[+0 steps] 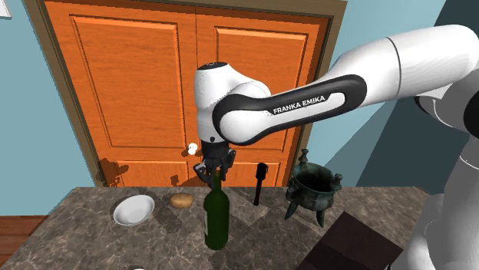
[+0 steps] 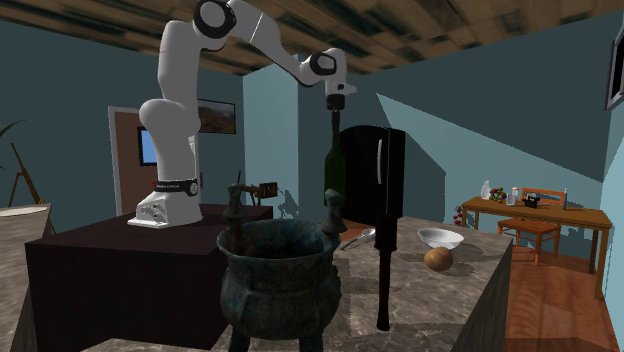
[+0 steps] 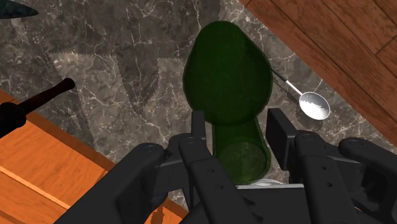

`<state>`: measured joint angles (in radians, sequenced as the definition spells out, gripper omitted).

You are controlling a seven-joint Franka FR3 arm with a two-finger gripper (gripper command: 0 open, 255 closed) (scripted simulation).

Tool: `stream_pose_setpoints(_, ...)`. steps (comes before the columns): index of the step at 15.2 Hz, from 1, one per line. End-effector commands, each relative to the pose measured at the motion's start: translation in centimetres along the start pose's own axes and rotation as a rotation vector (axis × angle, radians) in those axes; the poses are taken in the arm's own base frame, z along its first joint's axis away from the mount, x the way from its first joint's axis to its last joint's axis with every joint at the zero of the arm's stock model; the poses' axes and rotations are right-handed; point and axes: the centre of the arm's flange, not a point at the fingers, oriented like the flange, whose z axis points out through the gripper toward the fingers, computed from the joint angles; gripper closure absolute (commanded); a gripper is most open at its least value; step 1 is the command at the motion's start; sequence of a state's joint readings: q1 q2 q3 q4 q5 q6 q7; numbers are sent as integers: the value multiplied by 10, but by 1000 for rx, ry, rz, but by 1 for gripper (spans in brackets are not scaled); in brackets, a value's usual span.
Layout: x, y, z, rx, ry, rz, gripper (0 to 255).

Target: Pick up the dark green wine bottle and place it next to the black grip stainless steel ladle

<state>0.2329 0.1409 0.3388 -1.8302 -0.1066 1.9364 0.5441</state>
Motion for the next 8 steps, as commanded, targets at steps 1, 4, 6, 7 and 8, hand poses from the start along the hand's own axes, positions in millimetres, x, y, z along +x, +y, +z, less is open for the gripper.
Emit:
stream_pose_setpoints(1,-1,0,9,0,1,0,255)
stream_pose_setpoints(4,-1,-1,25,0,1,0,255)
stream_pose_setpoints(6,-1,-2,36,0,1,0,255)
stream_pose_setpoints(7,-1,-2,41,0,1,0,255)
stream_pose_setpoints(8,-1,-2,46,0,1,0,255)
